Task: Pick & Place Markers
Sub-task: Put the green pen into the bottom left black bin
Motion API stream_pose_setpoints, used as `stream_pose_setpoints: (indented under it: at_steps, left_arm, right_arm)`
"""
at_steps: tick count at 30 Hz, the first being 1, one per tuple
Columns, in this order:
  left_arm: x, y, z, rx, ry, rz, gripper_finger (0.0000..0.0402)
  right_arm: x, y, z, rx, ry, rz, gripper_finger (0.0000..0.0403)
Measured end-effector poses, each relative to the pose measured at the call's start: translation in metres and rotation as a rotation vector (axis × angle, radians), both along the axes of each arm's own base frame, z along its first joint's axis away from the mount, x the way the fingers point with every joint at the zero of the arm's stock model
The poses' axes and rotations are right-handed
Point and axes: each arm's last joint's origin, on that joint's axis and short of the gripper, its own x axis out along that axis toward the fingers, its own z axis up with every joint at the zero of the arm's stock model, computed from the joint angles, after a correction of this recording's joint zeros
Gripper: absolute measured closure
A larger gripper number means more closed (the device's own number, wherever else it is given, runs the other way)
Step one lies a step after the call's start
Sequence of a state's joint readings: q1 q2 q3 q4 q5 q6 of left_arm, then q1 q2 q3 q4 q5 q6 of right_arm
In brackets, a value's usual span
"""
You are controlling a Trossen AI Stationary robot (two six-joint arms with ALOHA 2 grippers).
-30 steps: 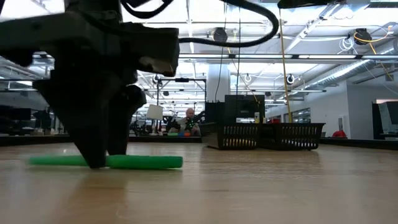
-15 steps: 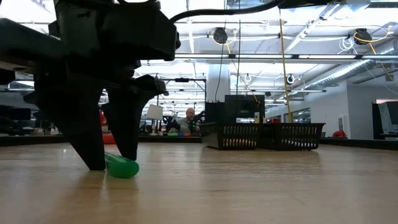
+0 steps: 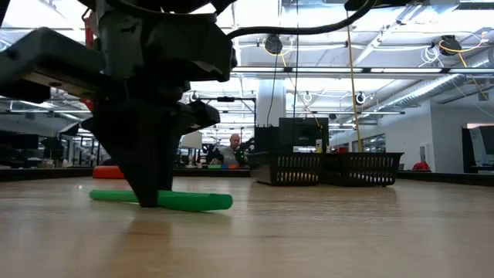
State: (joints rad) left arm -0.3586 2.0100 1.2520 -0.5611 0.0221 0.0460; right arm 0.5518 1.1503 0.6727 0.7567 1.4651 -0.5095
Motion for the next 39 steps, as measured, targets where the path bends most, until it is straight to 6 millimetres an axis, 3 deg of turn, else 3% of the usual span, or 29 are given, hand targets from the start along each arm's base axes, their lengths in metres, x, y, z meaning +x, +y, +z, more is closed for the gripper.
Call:
stream_pose_setpoints:
  at_steps: [5, 8, 13, 17, 22, 27, 32, 36, 39]
  left_arm:
    - [-0.004, 0.009, 0.032, 0.075, -0.104, -0.038, 0.0372]
    - [-0.005, 0.021, 0.073, 0.133, -0.269, -0.005, 0.0372]
    - [-0.003, 0.062, 0.128, 0.167, -0.518, 0.063, 0.0366]
    - [-0.002, 0.099, 0.154, 0.267, -0.641, -0.139, 0.0374]
    - [0.012, 0.148, 0.144, 0.398, -0.646, -0.249, 0.0361]
    - [0.036, 0.185, 0.101, 0.367, -0.622, -0.262, 0.0363]
    - [0.054, 0.205, 0.058, 0.408, -0.600, -0.271, 0.0374]
    - [0.061, 0.212, 0.040, 0.482, -0.563, -0.201, 0.0333]
    - [0.062, 0.214, 0.038, 0.602, -0.518, -0.123, 0.0291]
  right_arm:
    - [0.000, 0.000, 0.000, 0.002, -0.003, 0.000, 0.0328]
    - [0.000, 0.000, 0.000, 0.002, -0.003, 0.000, 0.0328]
    - [0.000, 0.000, 0.000, 0.002, -0.003, 0.000, 0.0328]
    - [0.000, 0.000, 0.000, 0.002, -0.003, 0.000, 0.0328]
    - [0.000, 0.000, 0.000, 0.002, -0.003, 0.000, 0.0328]
    - [0.000, 0.000, 0.000, -0.003, 0.003, 0.000, 0.0328]
    - [0.000, 0.000, 0.000, -0.005, 0.006, -0.001, 0.0328]
    - [0.000, 0.000, 0.000, -0.006, 0.007, -0.001, 0.0328]
    - [0.000, 0.000, 0.000, -0.006, 0.007, -0.001, 0.0328]
